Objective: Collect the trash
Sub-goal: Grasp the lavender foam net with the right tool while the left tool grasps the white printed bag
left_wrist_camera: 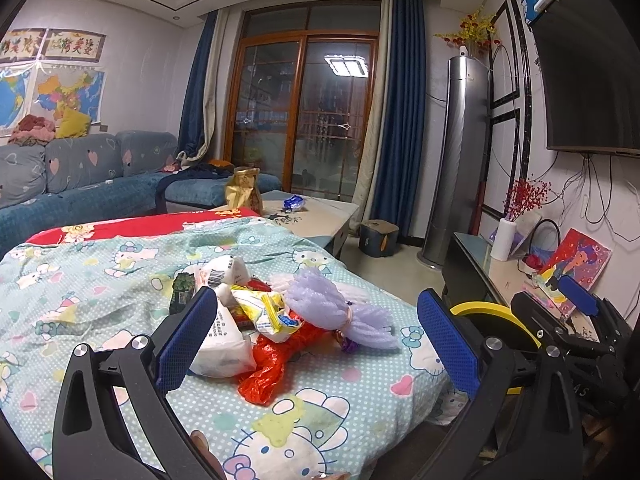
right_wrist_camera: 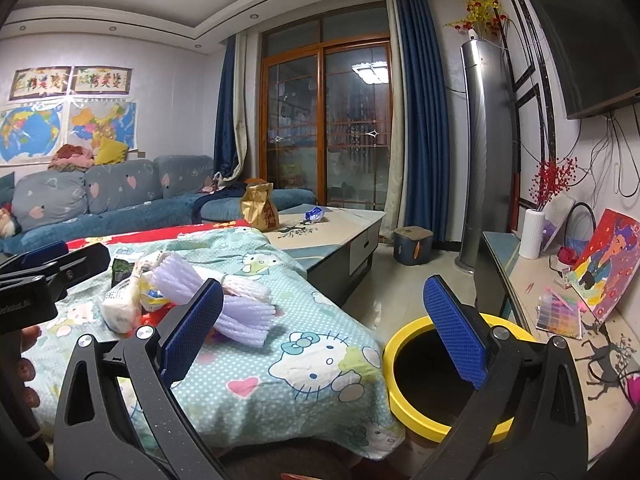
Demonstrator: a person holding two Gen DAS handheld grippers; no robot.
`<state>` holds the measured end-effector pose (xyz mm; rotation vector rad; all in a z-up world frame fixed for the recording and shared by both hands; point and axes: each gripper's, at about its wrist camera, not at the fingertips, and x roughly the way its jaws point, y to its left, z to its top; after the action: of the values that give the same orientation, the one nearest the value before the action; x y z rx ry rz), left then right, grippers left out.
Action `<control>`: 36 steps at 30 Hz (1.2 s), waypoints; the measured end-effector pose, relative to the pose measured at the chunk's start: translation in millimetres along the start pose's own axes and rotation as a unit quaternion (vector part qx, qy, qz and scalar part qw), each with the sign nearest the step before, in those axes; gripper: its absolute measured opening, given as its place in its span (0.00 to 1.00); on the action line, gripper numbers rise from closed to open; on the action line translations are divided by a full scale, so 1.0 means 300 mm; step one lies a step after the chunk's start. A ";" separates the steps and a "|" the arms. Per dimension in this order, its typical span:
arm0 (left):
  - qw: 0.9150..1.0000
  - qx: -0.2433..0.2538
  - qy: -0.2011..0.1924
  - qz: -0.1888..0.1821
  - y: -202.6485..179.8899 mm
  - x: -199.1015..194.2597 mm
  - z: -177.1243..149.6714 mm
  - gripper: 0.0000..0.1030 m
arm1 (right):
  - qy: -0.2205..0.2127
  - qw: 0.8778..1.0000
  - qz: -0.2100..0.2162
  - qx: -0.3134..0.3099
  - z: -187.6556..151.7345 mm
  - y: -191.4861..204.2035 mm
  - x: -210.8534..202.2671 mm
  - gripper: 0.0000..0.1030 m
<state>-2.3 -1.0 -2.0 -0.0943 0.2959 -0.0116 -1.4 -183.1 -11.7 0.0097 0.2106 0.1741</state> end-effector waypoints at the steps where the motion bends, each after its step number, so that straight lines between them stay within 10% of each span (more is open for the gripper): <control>1: 1.000 -0.001 0.002 0.000 0.001 0.004 -0.002 0.94 | 0.000 1.000 0.000 0.000 0.000 -0.003 0.002 0.90; 9: 0.999 -0.024 0.026 -0.016 0.041 0.040 -0.016 0.94 | 0.022 1.000 0.007 -0.005 -0.002 -0.019 0.027 0.90; 28: 0.993 -0.084 0.019 0.082 0.308 0.106 0.083 0.94 | 0.083 0.988 0.101 -0.080 0.026 0.153 0.221 0.90; 36: 0.985 -0.133 0.076 0.079 0.422 0.202 0.076 0.94 | 0.119 0.978 0.123 -0.123 0.011 0.240 0.328 0.90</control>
<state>61.9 125.5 -9.8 -0.3357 0.4558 0.1785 81.6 -95.1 -26.9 -0.2326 0.4259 0.4474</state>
